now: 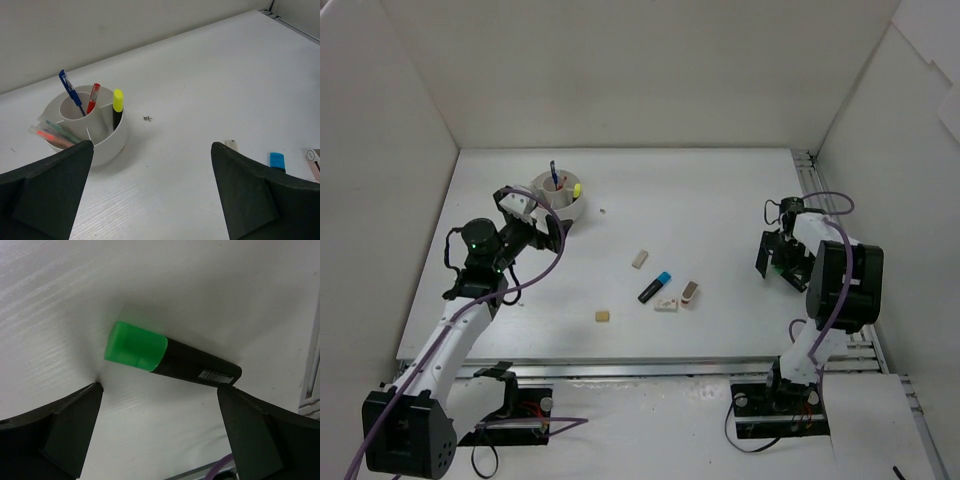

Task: Sort the stationery into containers
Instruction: Pick up the pen from the center of the board, then place the pen in the storage box.

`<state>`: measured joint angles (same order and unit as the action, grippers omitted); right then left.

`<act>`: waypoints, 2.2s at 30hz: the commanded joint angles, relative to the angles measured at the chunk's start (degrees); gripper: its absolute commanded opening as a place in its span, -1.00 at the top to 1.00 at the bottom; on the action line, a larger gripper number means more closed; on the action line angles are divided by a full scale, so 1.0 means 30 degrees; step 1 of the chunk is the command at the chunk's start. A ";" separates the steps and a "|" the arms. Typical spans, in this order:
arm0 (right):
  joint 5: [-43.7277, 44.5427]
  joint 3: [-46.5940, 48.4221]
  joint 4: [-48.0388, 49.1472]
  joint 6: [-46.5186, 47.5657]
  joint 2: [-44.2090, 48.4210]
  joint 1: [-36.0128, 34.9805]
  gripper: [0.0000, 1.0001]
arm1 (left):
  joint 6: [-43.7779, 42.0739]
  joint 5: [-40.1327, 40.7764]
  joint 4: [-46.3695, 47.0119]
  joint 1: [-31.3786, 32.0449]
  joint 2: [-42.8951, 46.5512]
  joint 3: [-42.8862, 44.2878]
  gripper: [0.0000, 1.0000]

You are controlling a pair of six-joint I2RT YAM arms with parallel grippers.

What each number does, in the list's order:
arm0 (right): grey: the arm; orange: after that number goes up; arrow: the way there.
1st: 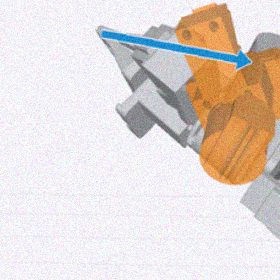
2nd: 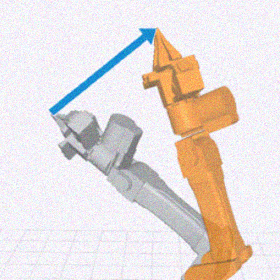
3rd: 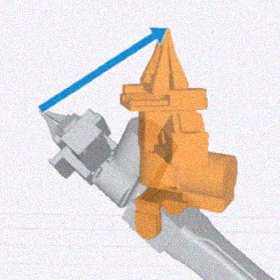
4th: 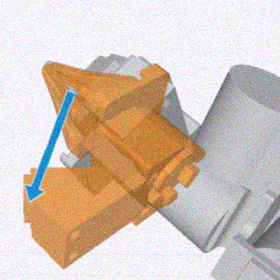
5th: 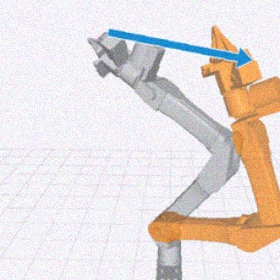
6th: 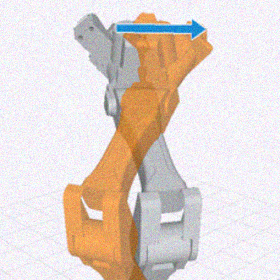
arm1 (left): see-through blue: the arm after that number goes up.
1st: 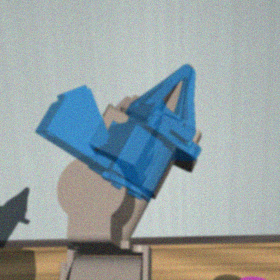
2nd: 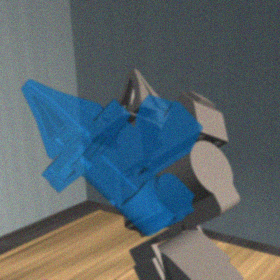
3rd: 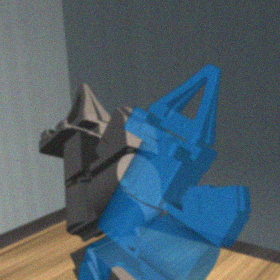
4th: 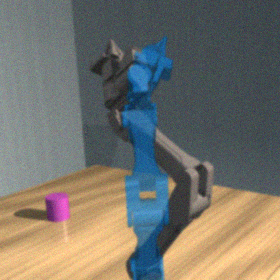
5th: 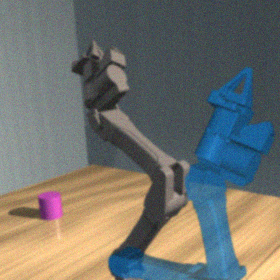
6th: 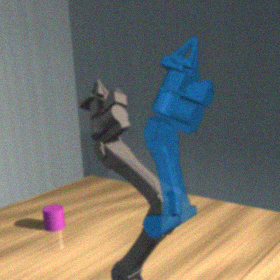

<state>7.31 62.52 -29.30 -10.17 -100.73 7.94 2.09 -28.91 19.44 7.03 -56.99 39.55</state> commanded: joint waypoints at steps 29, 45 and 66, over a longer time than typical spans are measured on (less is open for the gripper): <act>-0.5279 0.1925 -0.0753 0.3715 0.1081 -0.0419 1.00 | 0.1175 -0.0734 0.0755 0.0001 0.1331 0.1026 -1.00; -1.2271 0.2391 0.4255 0.3479 0.5100 -1.1606 1.00 | 0.8738 -0.1292 0.4886 0.5771 -0.4291 0.3219 -0.99; -1.8754 0.0635 1.0316 0.0902 0.8056 -1.3077 0.97 | 1.0875 -0.4807 1.4140 0.7531 -0.7399 0.1553 -0.70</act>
<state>-44.14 64.69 -4.69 -6.46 -80.25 -30.76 33.30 -41.80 52.66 29.36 -79.92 43.20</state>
